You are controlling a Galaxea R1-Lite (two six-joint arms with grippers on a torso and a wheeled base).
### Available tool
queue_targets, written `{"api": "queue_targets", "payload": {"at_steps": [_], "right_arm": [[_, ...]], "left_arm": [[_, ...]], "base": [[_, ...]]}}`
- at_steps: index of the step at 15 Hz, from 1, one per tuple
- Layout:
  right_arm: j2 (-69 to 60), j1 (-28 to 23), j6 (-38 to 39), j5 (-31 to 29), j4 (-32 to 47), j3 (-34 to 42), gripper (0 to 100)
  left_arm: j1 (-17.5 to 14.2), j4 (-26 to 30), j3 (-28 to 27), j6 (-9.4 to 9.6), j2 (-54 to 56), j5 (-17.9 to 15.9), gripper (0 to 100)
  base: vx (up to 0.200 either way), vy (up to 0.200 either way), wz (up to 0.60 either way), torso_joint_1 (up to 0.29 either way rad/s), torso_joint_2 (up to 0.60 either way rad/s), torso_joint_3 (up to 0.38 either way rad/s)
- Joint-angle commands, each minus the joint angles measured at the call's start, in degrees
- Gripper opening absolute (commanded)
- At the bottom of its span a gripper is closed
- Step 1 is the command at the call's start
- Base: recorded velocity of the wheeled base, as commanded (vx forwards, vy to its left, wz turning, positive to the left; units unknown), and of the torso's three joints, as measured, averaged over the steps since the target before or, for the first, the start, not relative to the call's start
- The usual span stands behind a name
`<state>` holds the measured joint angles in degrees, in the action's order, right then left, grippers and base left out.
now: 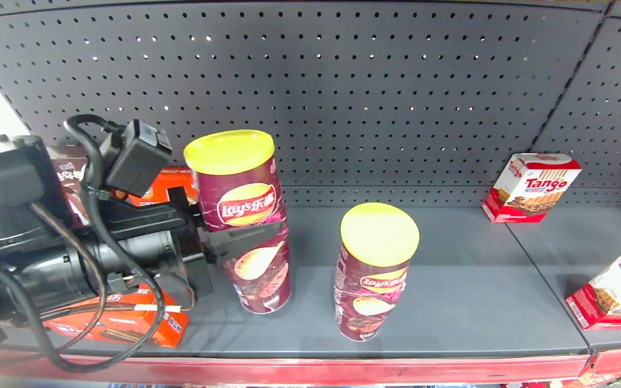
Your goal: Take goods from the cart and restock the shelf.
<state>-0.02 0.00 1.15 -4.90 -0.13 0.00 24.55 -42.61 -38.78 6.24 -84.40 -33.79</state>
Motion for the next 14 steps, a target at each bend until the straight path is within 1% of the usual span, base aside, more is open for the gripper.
{"api": "queue_targets", "payload": {"at_steps": [1,2,3,4,10,13,14], "right_arm": [[0.20,0.00,0.00,-0.02,-0.04,0.00,100],[0.20,0.00,0.00,-0.11,0.05,0.00,100],[0.20,0.00,0.00,-0.02,-0.04,0.00,100],[0.20,0.00,0.00,-0.11,0.05,0.00,100],[0.20,0.00,0.00,-0.02,-0.04,0.00,100],[0.20,0.00,0.00,-0.02,-0.04,0.00,100],[0.20,0.00,0.00,-0.02,-0.04,0.00,100]], "left_arm": [[-0.73,-0.11,-2.18,0.70,-5.78,0.04,0],[-0.47,-0.11,-4.20,2.11,-7.80,0.22,0],[-0.91,0.15,-8.33,3.34,-11.76,0.31,0],[-1.09,-0.02,-11.67,3.51,-14.92,0.31,0],[-1.00,-0.11,-26.52,3.51,-26.96,0.13,0],[-0.91,-0.11,-32.15,3.51,-31.09,0.13,0],[-0.82,-0.11,-32.85,3.51,-31.71,0.04,0]], "base": [[0.000,0.000,0.00,0.000,0.00,0.000],[0.000,0.000,0.00,0.000,0.00,0.000],[0.000,0.000,0.00,0.000,0.00,0.000],[0.000,0.000,0.00,0.000,0.00,0.000],[0.000,0.000,0.00,0.000,0.00,0.000],[0.000,0.000,0.00,0.000,0.00,0.000],[0.000,0.000,0.00,0.000,0.00,0.000]]}}
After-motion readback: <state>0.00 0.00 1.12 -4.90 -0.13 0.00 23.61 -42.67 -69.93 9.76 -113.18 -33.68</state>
